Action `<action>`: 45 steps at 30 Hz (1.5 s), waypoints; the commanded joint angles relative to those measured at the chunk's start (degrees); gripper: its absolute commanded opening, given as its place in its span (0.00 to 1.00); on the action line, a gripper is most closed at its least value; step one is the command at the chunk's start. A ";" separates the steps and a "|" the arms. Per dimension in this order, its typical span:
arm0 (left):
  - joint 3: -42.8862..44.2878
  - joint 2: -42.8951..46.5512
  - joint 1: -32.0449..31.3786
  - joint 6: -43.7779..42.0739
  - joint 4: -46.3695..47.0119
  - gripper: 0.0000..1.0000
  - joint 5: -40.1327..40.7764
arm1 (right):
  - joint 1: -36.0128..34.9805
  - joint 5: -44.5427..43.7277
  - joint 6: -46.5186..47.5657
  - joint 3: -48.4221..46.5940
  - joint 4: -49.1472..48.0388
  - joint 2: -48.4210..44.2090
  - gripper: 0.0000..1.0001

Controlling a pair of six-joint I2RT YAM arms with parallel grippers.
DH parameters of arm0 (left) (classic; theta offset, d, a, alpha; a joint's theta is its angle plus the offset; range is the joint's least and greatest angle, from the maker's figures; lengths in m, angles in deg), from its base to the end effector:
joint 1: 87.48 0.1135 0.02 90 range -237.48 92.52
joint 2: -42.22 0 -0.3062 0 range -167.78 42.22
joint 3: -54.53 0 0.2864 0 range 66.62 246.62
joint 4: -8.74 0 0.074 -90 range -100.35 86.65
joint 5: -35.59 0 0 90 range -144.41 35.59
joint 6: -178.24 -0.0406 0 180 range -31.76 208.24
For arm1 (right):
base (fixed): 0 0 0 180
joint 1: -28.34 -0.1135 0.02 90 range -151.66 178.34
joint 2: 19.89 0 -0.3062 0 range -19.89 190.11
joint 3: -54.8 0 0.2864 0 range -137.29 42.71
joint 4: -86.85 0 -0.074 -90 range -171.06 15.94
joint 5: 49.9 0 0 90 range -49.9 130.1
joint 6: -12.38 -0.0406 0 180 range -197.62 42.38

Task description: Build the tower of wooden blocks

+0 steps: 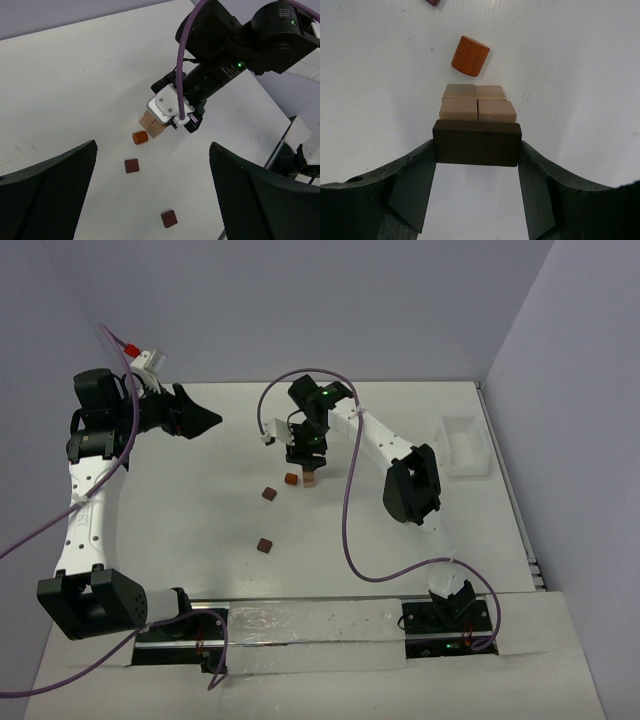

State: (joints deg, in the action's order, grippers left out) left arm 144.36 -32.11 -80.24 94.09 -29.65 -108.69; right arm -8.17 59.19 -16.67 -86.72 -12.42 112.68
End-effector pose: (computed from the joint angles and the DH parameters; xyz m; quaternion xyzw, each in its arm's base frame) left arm 0.3050 0.0055 0.4469 0.1660 0.7655 -0.3742 0.4965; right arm 0.4303 0.3350 0.2768 -0.7492 0.6225 0.1270 0.1873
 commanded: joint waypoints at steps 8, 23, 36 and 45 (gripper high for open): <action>1.98 0.50 0.23 0.57 2.13 0.99 -1.54 | -0.49 -0.27 -0.30 -1.09 -0.40 0.41 0.57; 2.06 0.50 0.23 0.30 1.87 0.99 -1.62 | -0.58 -0.99 -1.10 -1.18 -0.88 1.11 0.61; 1.89 0.41 0.23 0.13 1.87 0.99 -1.62 | -0.67 -0.55 -0.92 -1.00 -1.14 1.28 0.64; 1.82 0.44 0.31 -0.01 1.78 0.99 -1.45 | -1.17 -1.10 -1.29 -0.76 -1.87 1.42 0.66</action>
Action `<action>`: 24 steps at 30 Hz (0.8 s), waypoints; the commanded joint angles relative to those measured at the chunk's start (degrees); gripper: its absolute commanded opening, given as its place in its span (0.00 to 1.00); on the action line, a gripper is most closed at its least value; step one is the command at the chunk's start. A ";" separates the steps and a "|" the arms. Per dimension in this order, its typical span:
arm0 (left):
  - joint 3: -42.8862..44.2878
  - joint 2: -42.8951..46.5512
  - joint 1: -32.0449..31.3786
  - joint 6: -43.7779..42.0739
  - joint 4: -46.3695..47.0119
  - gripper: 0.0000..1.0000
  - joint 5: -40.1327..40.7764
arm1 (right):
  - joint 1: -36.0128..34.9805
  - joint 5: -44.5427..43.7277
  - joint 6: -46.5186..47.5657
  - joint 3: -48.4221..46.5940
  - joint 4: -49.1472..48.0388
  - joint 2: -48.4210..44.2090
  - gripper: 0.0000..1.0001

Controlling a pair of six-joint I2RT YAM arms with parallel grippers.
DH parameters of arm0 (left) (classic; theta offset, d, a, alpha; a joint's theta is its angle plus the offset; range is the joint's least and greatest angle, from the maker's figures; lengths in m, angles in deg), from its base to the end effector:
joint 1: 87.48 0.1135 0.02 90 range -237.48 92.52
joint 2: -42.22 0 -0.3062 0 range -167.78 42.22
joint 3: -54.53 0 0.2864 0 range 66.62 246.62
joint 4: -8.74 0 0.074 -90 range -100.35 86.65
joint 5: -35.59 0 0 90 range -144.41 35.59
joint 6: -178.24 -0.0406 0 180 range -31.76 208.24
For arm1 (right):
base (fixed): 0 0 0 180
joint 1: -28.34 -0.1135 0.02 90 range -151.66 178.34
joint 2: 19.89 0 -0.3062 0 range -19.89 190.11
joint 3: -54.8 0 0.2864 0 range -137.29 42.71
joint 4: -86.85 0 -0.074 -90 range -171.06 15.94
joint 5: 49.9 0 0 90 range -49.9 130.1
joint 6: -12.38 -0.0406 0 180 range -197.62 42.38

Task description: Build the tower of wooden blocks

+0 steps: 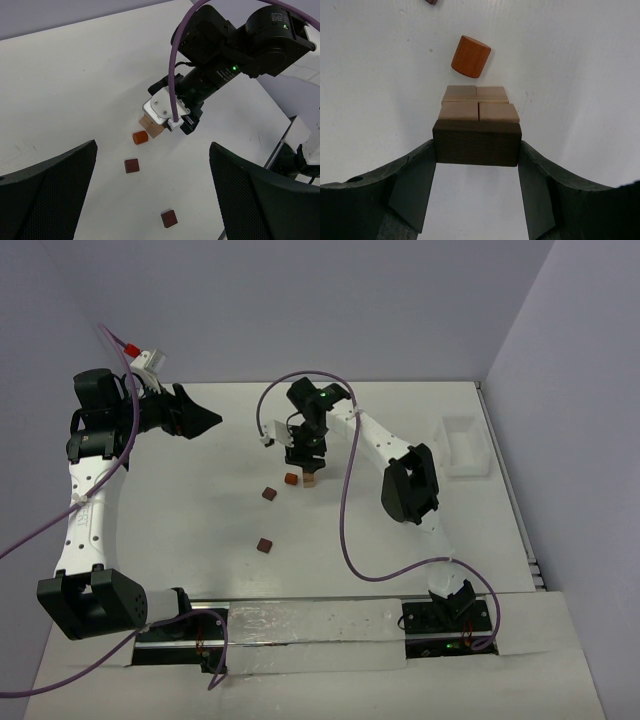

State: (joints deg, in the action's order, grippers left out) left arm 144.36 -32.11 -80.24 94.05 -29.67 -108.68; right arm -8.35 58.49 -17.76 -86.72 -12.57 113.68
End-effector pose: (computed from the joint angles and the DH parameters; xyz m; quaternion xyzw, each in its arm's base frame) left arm 0.3050 0.0055 0.4468 0.1661 0.7656 -0.3740 0.4965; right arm 0.4320 0.3379 0.2676 -0.7444 0.6315 0.1248 0.1777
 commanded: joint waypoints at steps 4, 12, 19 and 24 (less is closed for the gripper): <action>1.89 0.58 0.31 0.00 1.80 0.99 -1.37 | -1.18 -0.64 -0.36 -0.65 -1.94 0.46 0.68; 2.32 0.24 0.31 -0.08 1.63 0.99 -1.44 | -1.27 -1.08 -0.37 -0.49 -1.95 0.30 0.70; 2.20 0.32 0.35 0.00 1.67 0.99 -1.45 | -1.05 -0.90 0.13 -0.48 -1.51 -0.10 0.69; 2.42 0.07 0.32 0.00 1.62 0.99 -1.46 | -0.92 -0.65 0.43 0.47 -1.24 -0.76 0.69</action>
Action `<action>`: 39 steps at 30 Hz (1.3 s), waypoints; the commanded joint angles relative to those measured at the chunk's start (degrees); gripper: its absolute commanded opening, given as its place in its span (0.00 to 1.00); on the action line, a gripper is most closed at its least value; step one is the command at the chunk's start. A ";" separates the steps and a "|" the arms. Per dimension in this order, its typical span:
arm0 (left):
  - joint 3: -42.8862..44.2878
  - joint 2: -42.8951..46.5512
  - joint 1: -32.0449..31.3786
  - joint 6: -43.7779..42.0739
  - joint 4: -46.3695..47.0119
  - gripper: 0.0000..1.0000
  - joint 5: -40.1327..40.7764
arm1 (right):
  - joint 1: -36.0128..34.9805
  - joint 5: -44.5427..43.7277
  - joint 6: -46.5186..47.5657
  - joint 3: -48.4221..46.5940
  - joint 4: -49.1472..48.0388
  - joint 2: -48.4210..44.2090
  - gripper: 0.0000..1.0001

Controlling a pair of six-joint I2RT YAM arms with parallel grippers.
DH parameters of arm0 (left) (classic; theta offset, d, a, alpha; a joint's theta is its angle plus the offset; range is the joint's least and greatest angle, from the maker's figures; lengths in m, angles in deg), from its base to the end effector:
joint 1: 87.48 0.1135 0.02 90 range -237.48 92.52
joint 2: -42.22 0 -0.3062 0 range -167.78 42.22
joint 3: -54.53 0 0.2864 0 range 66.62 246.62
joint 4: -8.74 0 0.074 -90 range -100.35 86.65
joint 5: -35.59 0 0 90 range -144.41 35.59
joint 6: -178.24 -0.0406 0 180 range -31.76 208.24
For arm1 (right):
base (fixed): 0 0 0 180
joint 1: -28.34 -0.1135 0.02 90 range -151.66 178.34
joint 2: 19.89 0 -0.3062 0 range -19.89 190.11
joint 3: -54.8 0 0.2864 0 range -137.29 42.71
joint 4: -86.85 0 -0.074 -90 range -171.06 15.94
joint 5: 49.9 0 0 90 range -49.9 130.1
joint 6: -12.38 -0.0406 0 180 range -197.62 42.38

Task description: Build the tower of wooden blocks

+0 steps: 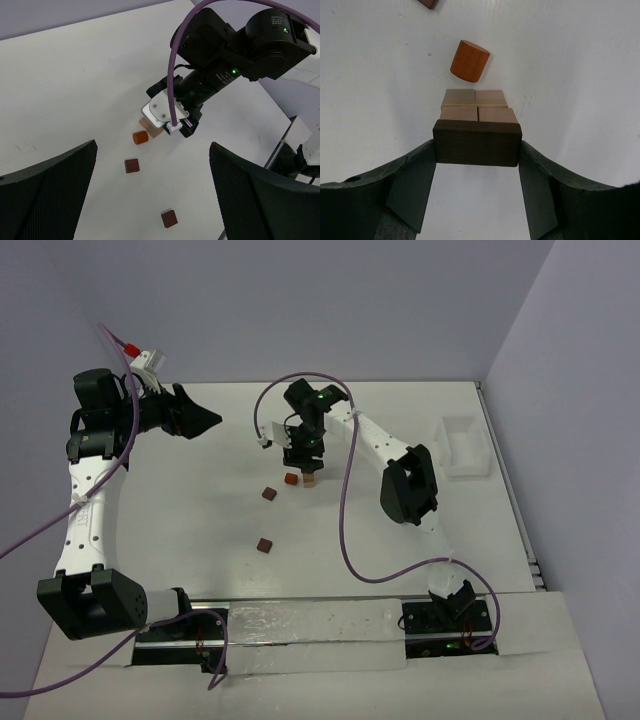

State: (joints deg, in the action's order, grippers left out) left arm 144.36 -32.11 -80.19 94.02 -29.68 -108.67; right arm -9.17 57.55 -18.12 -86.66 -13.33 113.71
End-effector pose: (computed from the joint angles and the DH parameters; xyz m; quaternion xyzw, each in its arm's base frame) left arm 0.3050 0.0058 0.4468 0.1659 0.7656 -0.3736 0.4967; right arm 0.4287 0.3444 0.2672 -0.7469 0.6290 0.1175 0.1807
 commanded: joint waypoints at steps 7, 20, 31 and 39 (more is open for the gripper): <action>2.25 0.14 0.36 0.03 1.81 0.99 -1.47 | -0.10 0.30 0.71 1.22 -0.40 -1.23 0.70; 1.92 0.32 0.27 -0.01 1.89 0.99 -1.46 | 0.69 0.42 0.90 0.98 0.04 -1.68 0.70; 1.89 0.32 0.28 0.02 1.89 0.99 -1.37 | 0.78 0.65 1.05 0.79 0.30 -2.02 0.70; 1.81 0.32 0.33 0.02 1.96 0.99 -1.37 | 1.02 0.96 1.29 0.63 0.70 -2.56 0.70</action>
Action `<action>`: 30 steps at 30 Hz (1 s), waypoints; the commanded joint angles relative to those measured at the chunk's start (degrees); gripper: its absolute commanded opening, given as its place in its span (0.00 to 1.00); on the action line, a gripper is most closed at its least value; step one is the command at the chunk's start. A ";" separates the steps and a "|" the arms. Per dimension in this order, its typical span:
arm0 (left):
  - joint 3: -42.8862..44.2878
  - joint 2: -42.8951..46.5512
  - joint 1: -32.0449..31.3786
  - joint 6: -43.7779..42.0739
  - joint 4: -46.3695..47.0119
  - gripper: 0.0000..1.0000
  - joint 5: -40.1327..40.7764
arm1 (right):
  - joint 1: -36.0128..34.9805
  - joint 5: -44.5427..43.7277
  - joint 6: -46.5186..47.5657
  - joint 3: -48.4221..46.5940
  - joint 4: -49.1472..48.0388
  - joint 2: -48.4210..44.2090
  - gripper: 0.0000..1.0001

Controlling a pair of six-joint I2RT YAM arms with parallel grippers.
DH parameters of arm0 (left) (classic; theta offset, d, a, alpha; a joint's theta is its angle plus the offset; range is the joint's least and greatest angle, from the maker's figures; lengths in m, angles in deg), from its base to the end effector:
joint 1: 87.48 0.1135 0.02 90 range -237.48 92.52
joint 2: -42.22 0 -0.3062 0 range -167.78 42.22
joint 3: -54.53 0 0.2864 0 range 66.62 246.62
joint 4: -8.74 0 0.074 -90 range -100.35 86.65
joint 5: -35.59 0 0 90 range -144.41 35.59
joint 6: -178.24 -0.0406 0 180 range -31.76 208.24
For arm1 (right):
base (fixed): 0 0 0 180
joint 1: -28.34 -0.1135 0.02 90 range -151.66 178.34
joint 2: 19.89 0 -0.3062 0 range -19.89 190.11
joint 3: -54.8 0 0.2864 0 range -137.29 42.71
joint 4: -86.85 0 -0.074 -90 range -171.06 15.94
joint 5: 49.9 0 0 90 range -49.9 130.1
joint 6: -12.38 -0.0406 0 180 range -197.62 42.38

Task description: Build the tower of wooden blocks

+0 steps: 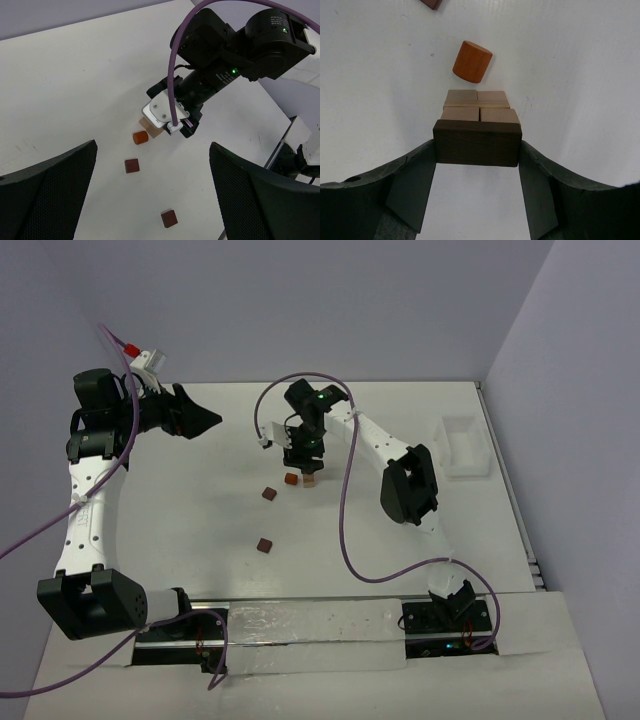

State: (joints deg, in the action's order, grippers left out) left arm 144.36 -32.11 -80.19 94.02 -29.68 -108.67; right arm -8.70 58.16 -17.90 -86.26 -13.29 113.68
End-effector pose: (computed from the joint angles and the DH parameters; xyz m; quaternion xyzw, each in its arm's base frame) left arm 0.3050 0.0058 0.4468 0.1659 0.7656 -0.3736 0.4967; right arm 0.4307 0.3408 0.2654 -0.7456 0.6302 0.1223 0.1789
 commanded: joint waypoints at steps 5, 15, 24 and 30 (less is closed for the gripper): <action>1.88 0.25 0.27 0.02 1.98 0.99 -1.44 | 0.57 0.33 1.20 0.05 0.88 -2.62 0.69; 1.80 0.32 0.36 -0.07 1.89 0.99 -1.46 | 0.66 0.22 1.54 -0.23 1.58 -2.62 0.69; 1.28 0.58 0.27 0.02 2.16 0.99 -1.46 | 0.92 1.01 1.37 -0.50 1.67 -3.32 0.69; 1.46 0.50 0.27 -0.07 2.07 0.99 -1.55 | 1.03 0.93 1.47 -0.94 2.02 -3.32 0.69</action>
State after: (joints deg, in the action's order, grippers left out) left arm 144.36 -32.11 -80.19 94.02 -29.65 -108.69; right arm -8.18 58.80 -17.24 -86.26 -12.35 113.64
